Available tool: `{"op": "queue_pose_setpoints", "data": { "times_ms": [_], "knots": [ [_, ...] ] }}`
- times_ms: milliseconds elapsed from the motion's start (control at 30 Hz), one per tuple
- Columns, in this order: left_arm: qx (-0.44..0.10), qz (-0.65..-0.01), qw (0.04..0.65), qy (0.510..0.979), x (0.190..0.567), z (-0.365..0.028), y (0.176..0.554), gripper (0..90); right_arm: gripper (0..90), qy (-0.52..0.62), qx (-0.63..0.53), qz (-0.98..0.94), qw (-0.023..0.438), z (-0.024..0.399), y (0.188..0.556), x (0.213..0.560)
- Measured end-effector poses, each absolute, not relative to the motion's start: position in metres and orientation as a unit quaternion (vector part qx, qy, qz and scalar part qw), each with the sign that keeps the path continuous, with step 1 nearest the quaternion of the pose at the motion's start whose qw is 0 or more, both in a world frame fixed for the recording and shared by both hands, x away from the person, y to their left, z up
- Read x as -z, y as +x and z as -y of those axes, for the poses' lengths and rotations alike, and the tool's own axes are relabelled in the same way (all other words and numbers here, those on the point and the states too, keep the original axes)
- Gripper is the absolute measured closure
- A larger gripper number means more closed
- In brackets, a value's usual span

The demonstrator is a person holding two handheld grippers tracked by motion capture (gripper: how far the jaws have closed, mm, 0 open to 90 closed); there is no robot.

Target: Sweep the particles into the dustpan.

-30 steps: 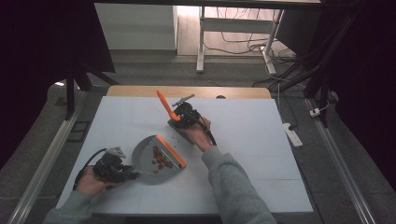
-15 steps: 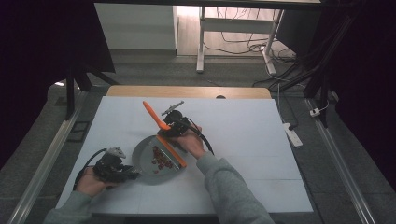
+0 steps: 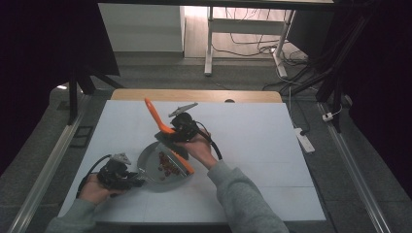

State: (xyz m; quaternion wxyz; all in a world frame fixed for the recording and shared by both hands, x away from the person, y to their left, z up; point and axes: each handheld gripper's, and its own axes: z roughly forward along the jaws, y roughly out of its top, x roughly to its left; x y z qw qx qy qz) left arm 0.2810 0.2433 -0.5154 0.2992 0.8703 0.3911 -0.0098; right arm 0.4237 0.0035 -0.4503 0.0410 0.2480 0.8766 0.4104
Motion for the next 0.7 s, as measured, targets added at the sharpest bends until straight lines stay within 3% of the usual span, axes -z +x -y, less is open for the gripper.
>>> {"op": "queue_pose_setpoints", "data": {
  "times_ms": [233, 433, 700],
  "knots": [
    [0.010, -0.392, 0.297, 0.871, 0.516, -0.243, 0.281, 61.6, 70.6, 0.266, -0.402, -0.872, 0.081, 0.016, 0.434, 0.451],
    [0.011, -0.391, 0.299, 0.870, 0.516, -0.243, 0.281, 61.6, 70.6, 0.285, -0.345, -0.886, 0.122, 0.008, 0.461, 0.478],
    [0.012, -0.389, 0.298, 0.871, 0.516, -0.244, 0.281, 61.6, 70.8, 0.254, -0.321, -0.908, 0.086, -0.023, 0.452, 0.493]
  ]
}}
